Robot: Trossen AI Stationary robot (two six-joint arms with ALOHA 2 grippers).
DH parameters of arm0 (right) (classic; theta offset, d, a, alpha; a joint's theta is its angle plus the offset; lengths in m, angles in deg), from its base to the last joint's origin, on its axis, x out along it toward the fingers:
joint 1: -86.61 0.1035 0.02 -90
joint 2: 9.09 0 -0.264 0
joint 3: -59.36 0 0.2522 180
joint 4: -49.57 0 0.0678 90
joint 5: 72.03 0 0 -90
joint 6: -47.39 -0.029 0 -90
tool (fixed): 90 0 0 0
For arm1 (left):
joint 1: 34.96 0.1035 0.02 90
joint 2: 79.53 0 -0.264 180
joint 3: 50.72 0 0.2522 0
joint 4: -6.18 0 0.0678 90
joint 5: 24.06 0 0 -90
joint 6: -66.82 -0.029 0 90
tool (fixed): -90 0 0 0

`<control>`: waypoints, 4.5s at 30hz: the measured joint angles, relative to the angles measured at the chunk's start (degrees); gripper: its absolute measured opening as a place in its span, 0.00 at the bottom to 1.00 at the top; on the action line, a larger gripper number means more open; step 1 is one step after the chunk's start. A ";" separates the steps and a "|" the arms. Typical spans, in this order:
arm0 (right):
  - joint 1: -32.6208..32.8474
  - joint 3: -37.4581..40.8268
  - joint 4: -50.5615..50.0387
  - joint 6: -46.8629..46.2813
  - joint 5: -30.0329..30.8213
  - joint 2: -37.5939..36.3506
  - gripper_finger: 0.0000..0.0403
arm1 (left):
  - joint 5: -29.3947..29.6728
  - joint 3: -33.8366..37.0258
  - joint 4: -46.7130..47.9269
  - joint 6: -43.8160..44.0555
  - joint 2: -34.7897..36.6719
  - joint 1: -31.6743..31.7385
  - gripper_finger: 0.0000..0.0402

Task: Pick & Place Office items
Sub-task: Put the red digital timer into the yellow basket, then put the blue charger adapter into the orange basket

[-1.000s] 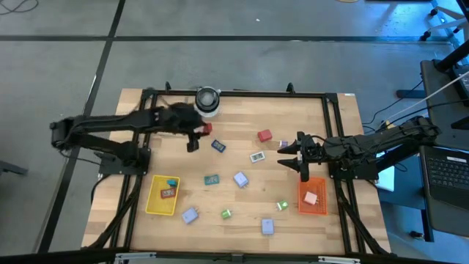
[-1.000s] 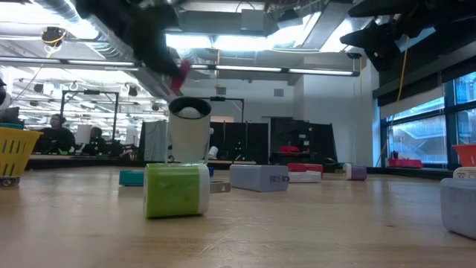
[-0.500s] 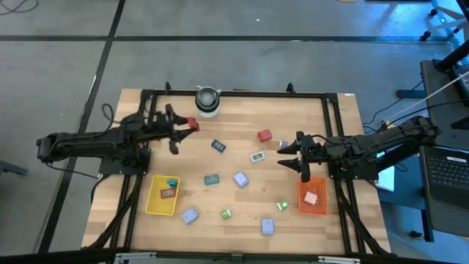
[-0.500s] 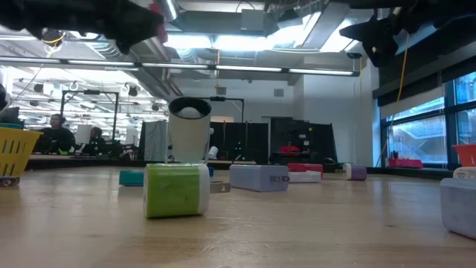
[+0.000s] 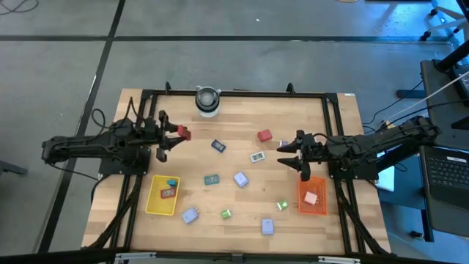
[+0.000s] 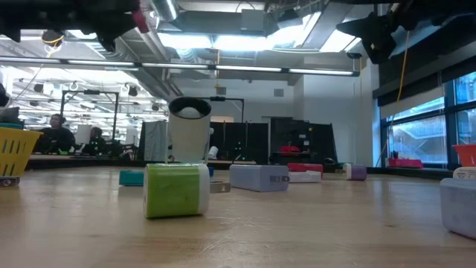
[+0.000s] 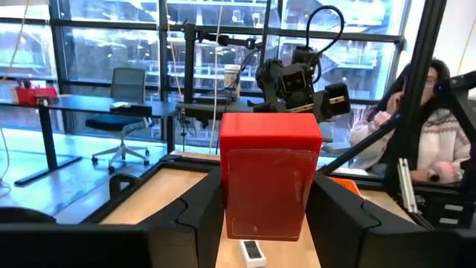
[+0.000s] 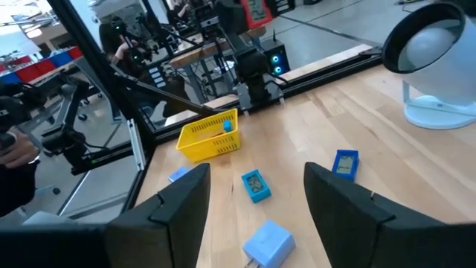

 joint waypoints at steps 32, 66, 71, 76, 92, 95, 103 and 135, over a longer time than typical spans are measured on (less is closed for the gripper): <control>0.01 0.00 0.02 -2.39 0.60 0.00 0.54 | -8.75 -15.60 41.99 36.53 -8.10 -24.55 0.38; 0.01 0.00 -0.71 0.58 0.11 -0.02 0.54 | -8.78 -15.60 53.28 65.50 -42.27 -45.34 0.38; 0.01 0.00 -0.97 0.80 0.10 -0.02 0.54 | -9.60 -15.60 53.30 63.06 -46.22 -45.32 0.38; -0.01 0.00 -1.22 0.80 0.08 -0.02 0.54 | -9.56 -15.60 53.31 63.04 -47.37 -45.32 0.38; 0.00 0.00 -1.57 0.80 -0.02 -0.02 0.54 | -9.11 -15.60 52.84 64.75 -47.40 -45.32 0.46; -0.01 0.00 -1.57 0.82 -0.01 -0.02 0.54 | -9.19 -15.60 52.90 64.93 -47.40 -45.16 0.50; 0.00 0.00 -1.60 0.95 -0.01 -0.02 0.54 | -14.63 -17.00 53.69 53.90 -47.31 -39.68 0.60; -7.38 -22.51 -45.35 -0.50 6.20 -0.74 0.55 | 17.24 -5.43 -4.48 -9.89 -11.48 -6.27 0.59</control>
